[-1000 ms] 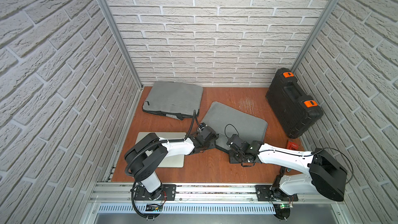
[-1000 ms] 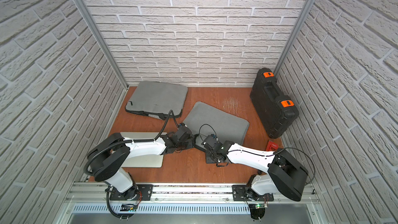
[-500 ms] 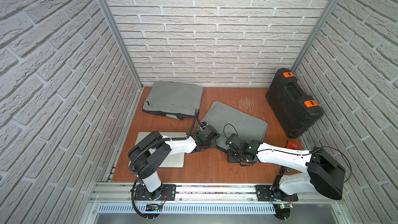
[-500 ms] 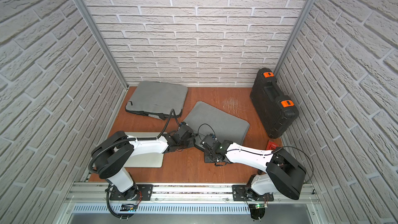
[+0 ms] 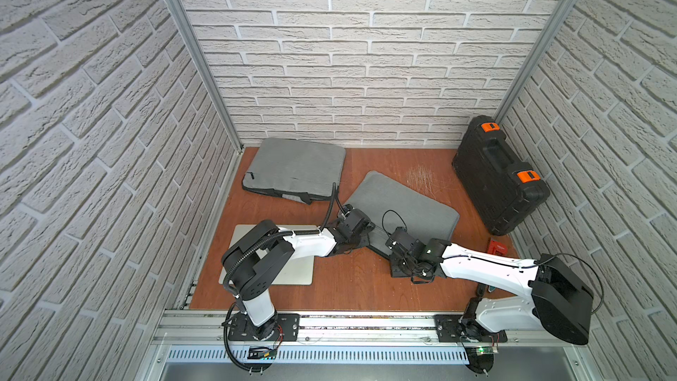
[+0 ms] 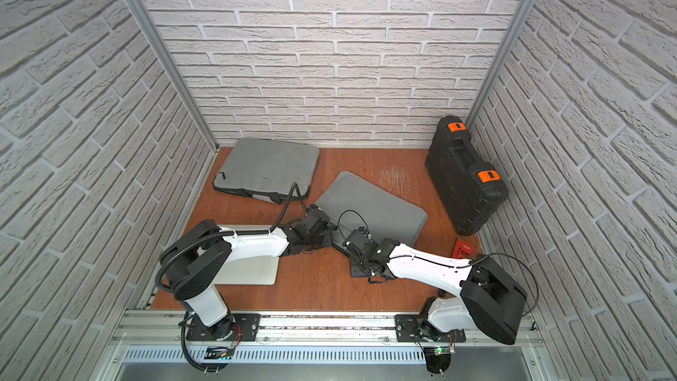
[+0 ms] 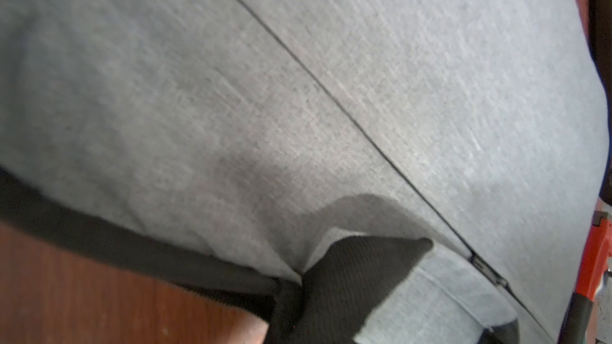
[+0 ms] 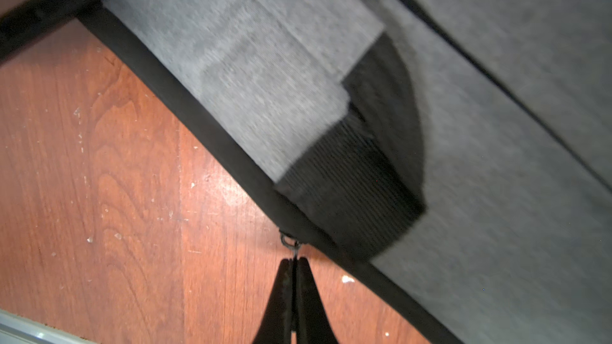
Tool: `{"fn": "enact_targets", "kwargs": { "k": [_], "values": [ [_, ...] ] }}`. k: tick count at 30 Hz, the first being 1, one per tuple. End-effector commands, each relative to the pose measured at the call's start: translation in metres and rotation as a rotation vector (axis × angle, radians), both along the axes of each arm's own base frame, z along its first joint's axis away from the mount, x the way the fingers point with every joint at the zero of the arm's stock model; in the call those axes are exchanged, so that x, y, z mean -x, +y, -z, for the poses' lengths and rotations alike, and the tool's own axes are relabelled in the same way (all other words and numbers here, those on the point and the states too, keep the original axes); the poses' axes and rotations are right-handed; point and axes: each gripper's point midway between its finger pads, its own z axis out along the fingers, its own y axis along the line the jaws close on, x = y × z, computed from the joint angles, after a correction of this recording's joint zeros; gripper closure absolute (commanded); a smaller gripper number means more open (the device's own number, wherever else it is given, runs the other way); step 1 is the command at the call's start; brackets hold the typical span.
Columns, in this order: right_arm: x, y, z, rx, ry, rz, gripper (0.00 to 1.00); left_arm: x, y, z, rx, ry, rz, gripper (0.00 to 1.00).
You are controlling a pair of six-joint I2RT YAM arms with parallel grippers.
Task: Open the zippered laptop bag and take out the laptop
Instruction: Unzip the zipper on the zippered laptop bag.
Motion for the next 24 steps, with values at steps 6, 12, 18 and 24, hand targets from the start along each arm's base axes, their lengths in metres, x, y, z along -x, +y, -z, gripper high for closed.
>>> {"fn": "enact_targets", "kwargs": {
  "k": [6,12,18,24],
  "values": [
    [0.019,-0.037,0.000,0.107,0.040,0.014,0.94,-0.032,0.032,0.003,-0.103,-0.047,-0.054,1.00],
    [0.030,-0.056,0.003,0.132,0.053,0.047,0.94,-0.044,0.039,-0.003,-0.118,-0.071,-0.054,1.00],
    [0.043,-0.077,0.004,0.166,0.066,0.077,0.94,-0.056,0.040,-0.009,-0.130,-0.090,-0.045,1.00],
    [0.051,-0.088,0.003,0.182,0.075,0.093,0.94,-0.067,0.040,-0.011,-0.135,-0.100,-0.036,1.00]
  ]
}}
